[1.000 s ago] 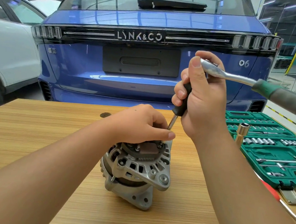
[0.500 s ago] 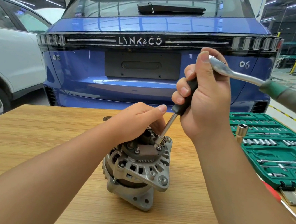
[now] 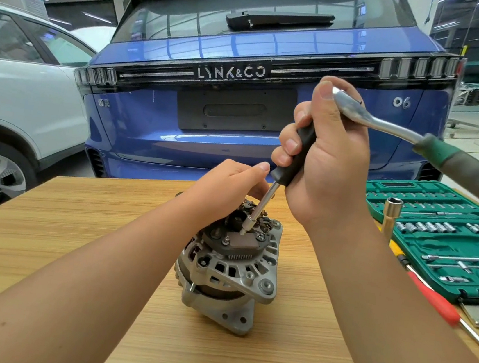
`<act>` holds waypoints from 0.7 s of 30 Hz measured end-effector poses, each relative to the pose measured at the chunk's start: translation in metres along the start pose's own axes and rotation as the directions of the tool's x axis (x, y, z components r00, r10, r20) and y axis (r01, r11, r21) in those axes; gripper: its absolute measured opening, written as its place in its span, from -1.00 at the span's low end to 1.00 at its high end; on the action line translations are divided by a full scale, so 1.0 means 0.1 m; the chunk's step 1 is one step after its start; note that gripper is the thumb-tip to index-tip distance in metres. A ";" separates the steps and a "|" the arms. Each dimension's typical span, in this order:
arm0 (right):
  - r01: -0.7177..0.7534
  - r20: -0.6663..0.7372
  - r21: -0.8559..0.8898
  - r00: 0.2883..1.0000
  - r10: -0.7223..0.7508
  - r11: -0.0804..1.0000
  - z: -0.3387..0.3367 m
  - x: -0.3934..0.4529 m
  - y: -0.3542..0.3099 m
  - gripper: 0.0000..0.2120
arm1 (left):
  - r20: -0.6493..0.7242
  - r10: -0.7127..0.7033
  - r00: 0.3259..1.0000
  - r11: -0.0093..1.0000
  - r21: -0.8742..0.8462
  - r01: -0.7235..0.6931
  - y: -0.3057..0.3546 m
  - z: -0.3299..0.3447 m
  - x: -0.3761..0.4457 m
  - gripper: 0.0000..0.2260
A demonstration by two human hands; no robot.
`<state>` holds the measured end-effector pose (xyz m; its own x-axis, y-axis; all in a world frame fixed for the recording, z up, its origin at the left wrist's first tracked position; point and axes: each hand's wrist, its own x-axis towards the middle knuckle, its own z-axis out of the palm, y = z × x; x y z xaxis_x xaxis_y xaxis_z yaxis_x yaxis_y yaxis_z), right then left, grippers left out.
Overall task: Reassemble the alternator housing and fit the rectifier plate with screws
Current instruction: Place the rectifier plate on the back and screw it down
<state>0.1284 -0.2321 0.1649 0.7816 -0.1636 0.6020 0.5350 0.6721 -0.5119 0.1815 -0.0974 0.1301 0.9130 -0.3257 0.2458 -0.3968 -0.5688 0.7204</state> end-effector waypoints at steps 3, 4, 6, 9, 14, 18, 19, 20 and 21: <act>-0.034 -0.019 0.005 0.999 0.034 0.999 0.03 -0.01 0.01 -0.90 | 0.007 0.028 1.000 0.999 0.016 -0.028 -0.02 -0.01 -0.01 -0.65; -0.053 -0.014 0.018 0.998 0.053 0.998 0.04 -0.02 0.01 -0.87 | 0.009 0.050 0.999 0.999 -0.006 -0.050 -0.04 -0.02 -0.02 -0.68; -0.121 0.030 0.061 0.992 0.119 0.991 0.04 -0.04 0.02 -0.72 | -0.016 0.099 0.995 0.989 -0.109 -0.101 -0.07 -0.05 -0.05 -0.71; -0.213 0.081 0.138 0.976 0.203 0.967 0.01 -0.05 0.01 -0.50 | -0.126 0.061 0.990 0.926 -0.362 -0.103 -0.15 -0.14 -0.05 -0.72; -0.196 0.103 0.097 0.977 0.186 0.976 0.00 -0.05 -0.02 -0.77 | -0.181 -0.108 0.978 0.919 -0.393 0.029 -0.35 -0.18 -0.10 -0.72; -0.178 0.103 0.082 0.980 0.170 0.981 -0.03 -0.03 -0.06 -0.75 | -0.059 -0.199 0.978 0.956 -0.233 0.180 -0.35 -0.15 -0.13 -0.55; -0.183 0.096 0.077 0.980 0.175 0.980 -0.03 -0.03 -0.07 -0.75 | -0.043 -0.219 0.975 0.960 -0.188 0.207 -0.33 -0.14 -0.13 -0.51; -0.187 0.089 0.072 0.979 0.181 0.980 -0.03 -0.03 -0.07 -0.75 | -0.031 -0.238 0.971 0.961 -0.152 0.230 -0.31 -0.12 -0.13 -0.47; -0.193 0.081 0.067 0.979 0.187 0.979 -0.04 -0.02 -0.08 -0.75 | -0.022 -0.259 0.966 0.958 -0.133 0.254 -0.30 -0.11 -0.14 -0.43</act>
<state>0.1240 -0.2398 0.1654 0.8394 0.0238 0.5431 0.3517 0.7379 -0.5760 0.1817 -0.0675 0.1128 0.9864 -0.1510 0.0651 -0.1361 -0.5275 0.8386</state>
